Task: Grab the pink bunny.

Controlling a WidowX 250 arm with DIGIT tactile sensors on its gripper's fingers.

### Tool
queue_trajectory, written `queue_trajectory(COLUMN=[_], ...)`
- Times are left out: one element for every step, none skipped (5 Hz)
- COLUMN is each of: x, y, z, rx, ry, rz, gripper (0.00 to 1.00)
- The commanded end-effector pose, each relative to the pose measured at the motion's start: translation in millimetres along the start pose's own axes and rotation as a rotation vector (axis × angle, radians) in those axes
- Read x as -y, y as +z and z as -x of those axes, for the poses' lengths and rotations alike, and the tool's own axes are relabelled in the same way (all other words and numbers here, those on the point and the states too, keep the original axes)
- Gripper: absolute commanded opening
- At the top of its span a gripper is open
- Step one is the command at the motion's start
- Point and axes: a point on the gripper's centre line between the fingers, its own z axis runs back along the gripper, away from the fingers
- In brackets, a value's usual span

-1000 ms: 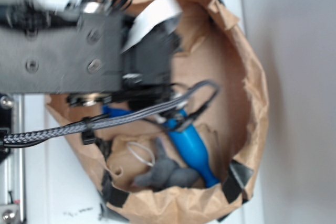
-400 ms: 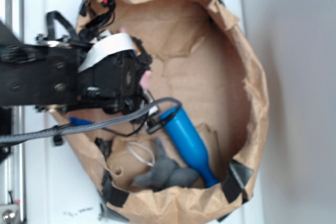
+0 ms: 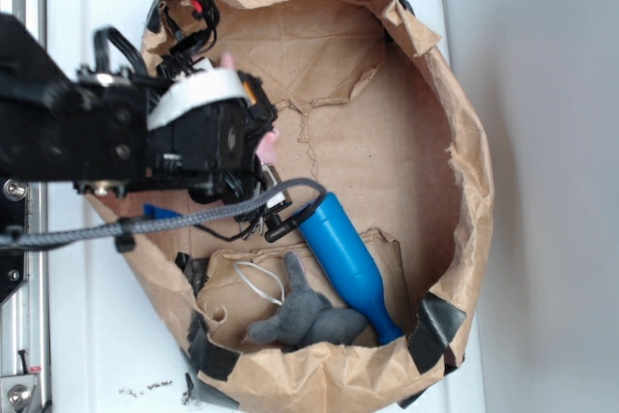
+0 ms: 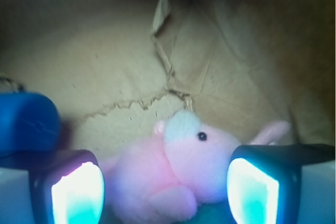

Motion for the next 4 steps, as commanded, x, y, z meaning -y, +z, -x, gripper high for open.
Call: queue_trajectory(x=[-9, -9, -12, -16], y=[-35, -40, -35, -29], z=[1, 7, 8, 6], rx=[0.005, 0.015, 0.024, 0.044], ry=[-0.007, -0.001, 0.031, 0.06], rz=[-0.096, -0.122, -0.138, -0.147], gripper=[1.0, 1.0, 0.0, 0.0])
